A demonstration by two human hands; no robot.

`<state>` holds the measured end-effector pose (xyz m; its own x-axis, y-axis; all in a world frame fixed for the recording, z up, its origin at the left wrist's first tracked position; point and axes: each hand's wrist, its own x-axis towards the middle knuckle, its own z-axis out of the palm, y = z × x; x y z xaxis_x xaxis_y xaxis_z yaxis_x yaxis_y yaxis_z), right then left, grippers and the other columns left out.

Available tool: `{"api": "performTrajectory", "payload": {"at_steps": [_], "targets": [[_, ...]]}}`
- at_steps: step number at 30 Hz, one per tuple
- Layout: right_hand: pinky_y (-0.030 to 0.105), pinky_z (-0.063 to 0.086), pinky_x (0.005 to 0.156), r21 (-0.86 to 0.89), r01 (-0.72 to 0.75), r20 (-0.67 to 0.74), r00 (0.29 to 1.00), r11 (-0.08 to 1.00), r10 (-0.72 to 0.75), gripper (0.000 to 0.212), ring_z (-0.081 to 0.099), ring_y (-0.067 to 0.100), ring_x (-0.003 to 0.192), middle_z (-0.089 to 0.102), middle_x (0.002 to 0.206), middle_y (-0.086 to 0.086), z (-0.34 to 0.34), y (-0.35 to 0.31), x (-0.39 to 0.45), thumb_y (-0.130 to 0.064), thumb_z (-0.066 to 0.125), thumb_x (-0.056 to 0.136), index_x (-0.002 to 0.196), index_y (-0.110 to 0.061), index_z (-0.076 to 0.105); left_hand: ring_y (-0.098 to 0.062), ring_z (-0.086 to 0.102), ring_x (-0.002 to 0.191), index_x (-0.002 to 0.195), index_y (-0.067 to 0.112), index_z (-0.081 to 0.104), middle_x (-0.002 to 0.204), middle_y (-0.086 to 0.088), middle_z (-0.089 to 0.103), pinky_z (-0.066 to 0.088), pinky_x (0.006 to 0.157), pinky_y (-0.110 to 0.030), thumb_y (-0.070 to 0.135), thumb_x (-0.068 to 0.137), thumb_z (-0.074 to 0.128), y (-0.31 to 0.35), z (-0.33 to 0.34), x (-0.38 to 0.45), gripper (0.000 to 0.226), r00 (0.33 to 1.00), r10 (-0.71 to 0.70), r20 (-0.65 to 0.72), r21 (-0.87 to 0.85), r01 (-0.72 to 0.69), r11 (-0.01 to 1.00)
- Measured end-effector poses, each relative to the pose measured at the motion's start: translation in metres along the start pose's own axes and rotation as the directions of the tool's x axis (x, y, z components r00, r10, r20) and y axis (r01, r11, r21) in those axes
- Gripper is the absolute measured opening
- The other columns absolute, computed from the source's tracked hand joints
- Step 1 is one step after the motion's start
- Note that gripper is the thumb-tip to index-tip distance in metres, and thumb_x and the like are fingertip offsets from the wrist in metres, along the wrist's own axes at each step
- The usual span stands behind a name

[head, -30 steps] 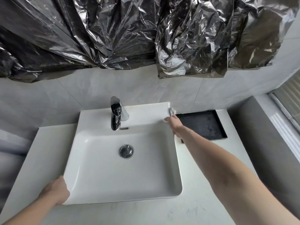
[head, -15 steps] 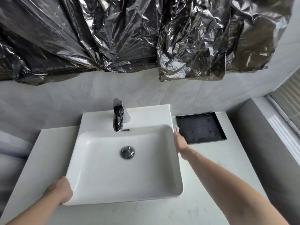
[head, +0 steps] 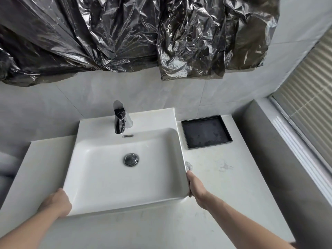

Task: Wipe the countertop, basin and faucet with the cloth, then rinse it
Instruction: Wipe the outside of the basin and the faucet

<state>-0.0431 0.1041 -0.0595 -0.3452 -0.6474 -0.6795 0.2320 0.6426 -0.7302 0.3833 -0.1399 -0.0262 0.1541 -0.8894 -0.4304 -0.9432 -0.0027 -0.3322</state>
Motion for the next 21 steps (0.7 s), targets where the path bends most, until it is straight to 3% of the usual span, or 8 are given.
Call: {"api": "performTrajectory", "payload": {"at_steps": [5, 7, 9, 11, 12, 15, 18, 21], "targets": [[0.024, 0.033, 0.061, 0.077, 0.046, -0.030, 0.999, 0.996, -0.044, 0.036, 0.038, 0.004, 0.062, 0.050, 0.074, -0.018, 0.007, 0.008, -0.020, -0.047, 0.031, 0.105, 0.102, -0.027, 0.061, -0.032, 0.065, 0.113, 0.130, 0.004, 0.052, 0.128, -0.017, 0.064, 0.055, 0.086, -0.035, 0.015, 0.083, 0.051, 0.000, 0.000, 0.001, 0.049, 1.000, 0.009, -0.011, -0.031, -0.009, 0.999], [0.020, 0.036, 0.065, 0.087, 0.091, -0.053, 0.995, 0.992, -0.087, 0.035, 0.046, -0.003, 0.075, 0.060, 0.094, -0.025, 0.010, 0.002, -0.021, -0.045, 0.032, 0.107, 0.120, -0.034, 0.063, -0.032, 0.066, 0.112, 0.129, 0.004, 0.053, 0.127, -0.016, 0.065, 0.055, 0.084, -0.034, 0.016, 0.082, 0.051, 0.000, -0.001, 0.000, 0.049, 1.000, 0.008, -0.011, -0.039, -0.008, 0.999], [0.024, 0.046, 0.088, 0.096, 0.145, -0.069, 0.988, 0.985, -0.139, 0.032, 0.060, 0.004, 0.106, 0.067, 0.121, -0.017, 0.014, -0.010, -0.021, -0.038, 0.034, 0.107, 0.122, -0.035, 0.062, -0.031, 0.066, 0.113, 0.129, 0.004, 0.054, 0.128, -0.017, 0.065, 0.054, 0.084, -0.033, 0.016, 0.082, 0.052, 0.000, -0.002, 0.000, 0.049, 1.000, 0.015, -0.010, -0.041, -0.015, 0.999], [0.029, 0.040, 0.111, 0.051, 0.206, -0.102, 0.974, 0.977, -0.200, 0.036, 0.054, 0.009, 0.128, 0.063, 0.134, -0.014, 0.018, -0.021, -0.021, -0.031, 0.035, 0.107, 0.134, -0.036, 0.058, -0.031, 0.065, 0.114, 0.130, 0.003, 0.053, 0.129, -0.017, 0.064, 0.054, 0.085, -0.034, 0.016, 0.082, 0.052, -0.001, -0.004, 0.000, 0.050, 1.000, 0.020, -0.005, -0.040, -0.020, 0.999], [0.026, 0.034, 0.115, -0.003, 0.238, -0.124, 0.964, 0.971, -0.236, 0.041, 0.050, 0.006, 0.132, 0.058, 0.138, -0.018, 0.021, -0.025, -0.022, -0.027, 0.035, 0.107, 0.143, -0.035, 0.053, -0.031, 0.065, 0.114, 0.130, 0.003, 0.053, 0.129, -0.017, 0.064, 0.054, 0.085, -0.034, 0.016, 0.082, 0.052, -0.002, -0.004, 0.000, 0.050, 1.000, 0.022, -0.002, -0.040, -0.022, 0.999], [0.014, 0.024, 0.114, -0.157, 0.334, -0.170, 0.918, 0.930, -0.358, 0.048, 0.039, -0.006, 0.139, 0.047, 0.146, -0.026, 0.027, -0.023, -0.033, -0.022, 0.032, 0.109, 0.154, -0.034, 0.041, -0.032, 0.065, 0.113, 0.130, 0.003, 0.052, 0.129, -0.016, 0.064, 0.055, 0.085, -0.034, 0.016, 0.080, 0.052, -0.004, -0.005, -0.002, 0.051, 1.000, 0.029, -0.003, -0.047, -0.029, 0.998], [0.017, 0.022, 0.120, -0.216, 0.387, -0.169, 0.890, 0.897, -0.424, 0.046, 0.033, -0.014, 0.142, 0.041, 0.153, -0.031, 0.029, 0.000, -0.043, -0.031, 0.033, 0.111, 0.156, -0.038, 0.039, -0.032, 0.066, 0.112, 0.130, 0.004, 0.053, 0.128, -0.016, 0.064, 0.055, 0.085, -0.034, 0.017, 0.080, 0.053, -0.003, -0.007, -0.004, 0.051, 0.999, 0.031, 0.005, -0.060, -0.031, 0.998], [0.012, 0.019, 0.121, -0.276, 0.355, -0.205, 0.886, 0.893, -0.415, 0.055, 0.030, -0.010, 0.146, 0.037, 0.159, -0.023, 0.029, 0.021, -0.055, -0.010, 0.037, 0.108, 0.158, -0.031, 0.036, -0.032, 0.065, 0.114, 0.130, 0.004, 0.053, 0.130, -0.015, 0.064, 0.055, 0.086, -0.033, 0.018, 0.082, 0.054, -0.001, -0.009, -0.006, 0.050, 1.000, 0.030, 0.009, -0.065, -0.030, 0.997]]}}
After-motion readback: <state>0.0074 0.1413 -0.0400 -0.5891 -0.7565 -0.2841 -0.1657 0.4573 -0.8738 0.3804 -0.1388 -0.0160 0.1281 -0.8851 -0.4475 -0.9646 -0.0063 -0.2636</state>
